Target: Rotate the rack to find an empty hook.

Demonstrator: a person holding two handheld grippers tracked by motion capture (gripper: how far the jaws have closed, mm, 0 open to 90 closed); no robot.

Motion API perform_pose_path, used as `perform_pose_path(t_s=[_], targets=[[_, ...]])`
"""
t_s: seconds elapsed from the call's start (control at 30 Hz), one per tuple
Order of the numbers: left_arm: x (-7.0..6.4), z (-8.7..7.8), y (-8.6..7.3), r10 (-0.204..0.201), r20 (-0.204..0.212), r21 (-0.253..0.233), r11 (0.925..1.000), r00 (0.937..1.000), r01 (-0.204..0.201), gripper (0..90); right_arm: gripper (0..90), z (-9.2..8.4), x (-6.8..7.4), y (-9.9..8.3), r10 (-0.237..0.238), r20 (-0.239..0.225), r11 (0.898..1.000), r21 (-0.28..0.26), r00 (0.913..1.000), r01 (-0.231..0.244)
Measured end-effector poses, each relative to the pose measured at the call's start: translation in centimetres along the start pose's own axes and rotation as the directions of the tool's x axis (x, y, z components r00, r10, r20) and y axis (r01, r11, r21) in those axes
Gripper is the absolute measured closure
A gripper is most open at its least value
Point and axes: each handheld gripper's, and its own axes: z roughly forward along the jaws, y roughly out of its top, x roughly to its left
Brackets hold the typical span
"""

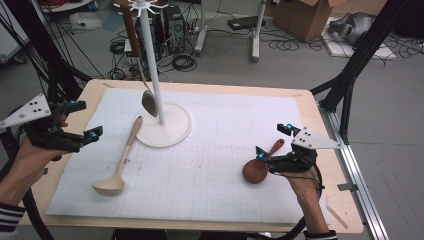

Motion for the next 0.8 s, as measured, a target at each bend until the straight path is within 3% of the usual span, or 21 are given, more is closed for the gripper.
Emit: perform_pose_path(t_s=[0.07, 0.4, 0.53, 0.8], targets=[[-0.2, 0.0, -0.9, 0.008, 0.003, -0.002, 1.0, 1.0, -0.008, 1.7, 0.5, -0.3, -0.1, -0.2, 0.006, 0.006, 1.0, -0.006, 1.0, -0.006], [-1.4, -0.3, -5.4, -0.035, 0.01, -0.019, 0.9992, 0.9993, 0.035, 1.7, 0.5, -0.9, -0.5, -1.1, 0.029, 0.014, 0.999, -0.024, 0.9995, -0.029], [-1.4, -0.4, -6.1, -0.056, 0.011, -0.014, 0.9983, 0.9984, 0.056, 1.7, 0.5, -0.8, -0.5, -1.2, 0.022, 0.013, 0.999, -0.026, 0.9997, -0.021], [-1.2, -0.4, -6.4, -0.059, 0.009, 0.006, 0.9982, 0.9982, 0.059, 1.7, 0.5, -0.7, -0.5, -1.2, 0.024, 0.008, 1.0, -0.013, 0.9997, -0.024]])
